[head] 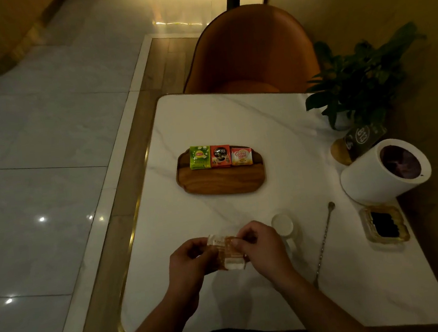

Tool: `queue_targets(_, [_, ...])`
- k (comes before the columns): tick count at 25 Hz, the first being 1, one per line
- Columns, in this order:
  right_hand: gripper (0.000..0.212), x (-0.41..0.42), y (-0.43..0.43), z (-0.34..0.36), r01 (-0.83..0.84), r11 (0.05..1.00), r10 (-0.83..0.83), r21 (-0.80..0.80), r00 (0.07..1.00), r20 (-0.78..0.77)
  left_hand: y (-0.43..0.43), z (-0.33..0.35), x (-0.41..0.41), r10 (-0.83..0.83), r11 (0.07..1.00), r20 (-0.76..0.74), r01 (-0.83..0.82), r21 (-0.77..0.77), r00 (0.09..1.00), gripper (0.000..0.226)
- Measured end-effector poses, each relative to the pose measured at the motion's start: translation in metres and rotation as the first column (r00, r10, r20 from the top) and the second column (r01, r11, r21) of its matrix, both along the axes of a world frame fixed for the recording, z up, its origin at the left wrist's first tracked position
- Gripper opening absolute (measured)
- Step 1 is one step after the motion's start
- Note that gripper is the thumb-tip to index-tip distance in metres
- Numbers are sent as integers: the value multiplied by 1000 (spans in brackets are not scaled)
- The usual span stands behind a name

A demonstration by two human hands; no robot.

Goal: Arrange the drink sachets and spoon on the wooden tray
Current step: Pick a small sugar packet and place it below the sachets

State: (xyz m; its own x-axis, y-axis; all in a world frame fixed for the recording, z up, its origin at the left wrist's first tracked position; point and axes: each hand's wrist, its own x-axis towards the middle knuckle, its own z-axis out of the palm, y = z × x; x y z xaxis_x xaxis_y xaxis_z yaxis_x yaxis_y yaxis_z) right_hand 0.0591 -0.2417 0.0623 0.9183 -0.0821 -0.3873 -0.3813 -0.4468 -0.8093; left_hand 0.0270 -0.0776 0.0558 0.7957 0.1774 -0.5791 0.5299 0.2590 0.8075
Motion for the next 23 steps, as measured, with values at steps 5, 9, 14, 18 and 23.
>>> queue_targets(5, [17,2,-4,5,341,854,-298,392,940,-166,2,1,1,6,1000,-1,-6,-2,1000,17])
queue_targets(9, [28,-5,0,3,351,869,-307,348,935,-176,1,0,2,11,1000,-14,-11,-21,1000,16])
queue_targets(14, [15,-8,2,-2,230,967,-223,108,972,-75,0,-1,5,27,1000,-2,-27,-13,1000,17])
queue_targets(18, [24,-5,3,4,414,809,-343,418,909,-236,0,0,6,30,1000,15,-30,-10,999,18])
queue_targets(23, [7,-8,11,4,307,926,-260,221,941,-217,-4,1,9,41,998,27,-39,-51,999,16])
